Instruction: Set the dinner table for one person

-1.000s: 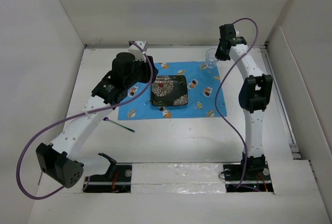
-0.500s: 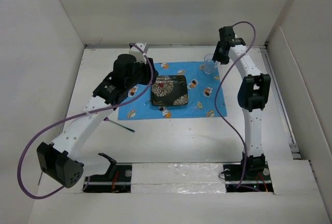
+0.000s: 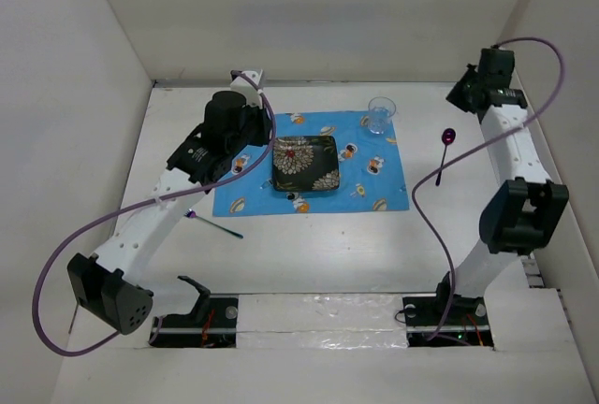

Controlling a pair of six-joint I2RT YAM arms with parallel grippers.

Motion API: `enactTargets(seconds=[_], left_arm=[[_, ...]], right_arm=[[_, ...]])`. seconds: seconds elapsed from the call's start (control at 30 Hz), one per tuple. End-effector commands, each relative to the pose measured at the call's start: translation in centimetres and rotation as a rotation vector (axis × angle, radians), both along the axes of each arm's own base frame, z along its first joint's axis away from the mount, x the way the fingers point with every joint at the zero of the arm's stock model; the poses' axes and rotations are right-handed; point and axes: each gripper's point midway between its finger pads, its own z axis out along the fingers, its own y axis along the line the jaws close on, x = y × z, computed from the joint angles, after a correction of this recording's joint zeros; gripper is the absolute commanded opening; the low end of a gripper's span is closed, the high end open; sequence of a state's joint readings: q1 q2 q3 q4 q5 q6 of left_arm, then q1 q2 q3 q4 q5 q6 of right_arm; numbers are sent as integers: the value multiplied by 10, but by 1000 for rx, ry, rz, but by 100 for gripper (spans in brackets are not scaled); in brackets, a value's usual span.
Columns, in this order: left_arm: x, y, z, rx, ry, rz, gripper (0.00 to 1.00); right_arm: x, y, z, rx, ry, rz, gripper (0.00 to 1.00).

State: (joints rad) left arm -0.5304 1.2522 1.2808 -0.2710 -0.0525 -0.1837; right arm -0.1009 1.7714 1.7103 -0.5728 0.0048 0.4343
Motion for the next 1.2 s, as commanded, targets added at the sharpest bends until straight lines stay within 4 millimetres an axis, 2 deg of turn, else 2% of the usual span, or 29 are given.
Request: enactTargets(seconds=[0.0,0.1,0.17,0.2,0.23,0.27,0.3,0.4,0.43,0.57,0.73,0.8,0.87,0.9,1.07,1.1,1.17], left_arm=[[6,3,35,-19,-91,21,0],[4,0,33,-29,-90,4,0],[0,-3,29,-32,-85,-10,0],[-1,-3,27,-31,-81,-13,0],[-2,-2,25,-30,-79,-13,0],[-3,-1,25,-31,-78,-11,0],[-4,0,24,-32,-76,-9,0],[-9,2,23,-31,-75,-12,0],[-10,3,22,-29,-73,-11,0],[-13,5,19,-33,-68,-4,0],[-13,4,21,-37,-69,-8,0],[-14,4,22,-41,-69,-8,0],[-13,4,23,-41,-72,-5,0],[-13,5,22,-40,-71,-4,0],[-14,5,25,-51,-79,0,0],[-13,5,25,-55,-81,1,0],[-13,2,26,-64,-86,-9,0]], right_arm=[[-2,-12,-32,38,-42,-27,0],[-18,-31,-77,52,69,-94,0],[-26,-41,-103,83,149,-112,13],[-34,-42,-128,87,240,-120,19],[-33,-50,-132,78,264,-136,27],[-35,-55,-138,54,286,-153,29],[-41,-59,-151,36,336,-169,32],[-46,-64,-163,14,393,-182,38],[-48,-65,-172,12,423,-184,39],[-50,-70,-186,-7,485,-196,41],[-45,-78,-189,-35,511,-223,42],[-47,-78,-200,-32,548,-217,42],[-43,-79,-201,-32,556,-217,41],[-47,-77,-209,-26,590,-213,40],[-40,-77,-209,-17,605,-205,31],[-46,-74,-211,-6,640,-197,28],[-47,-70,-215,-12,665,-191,18]])
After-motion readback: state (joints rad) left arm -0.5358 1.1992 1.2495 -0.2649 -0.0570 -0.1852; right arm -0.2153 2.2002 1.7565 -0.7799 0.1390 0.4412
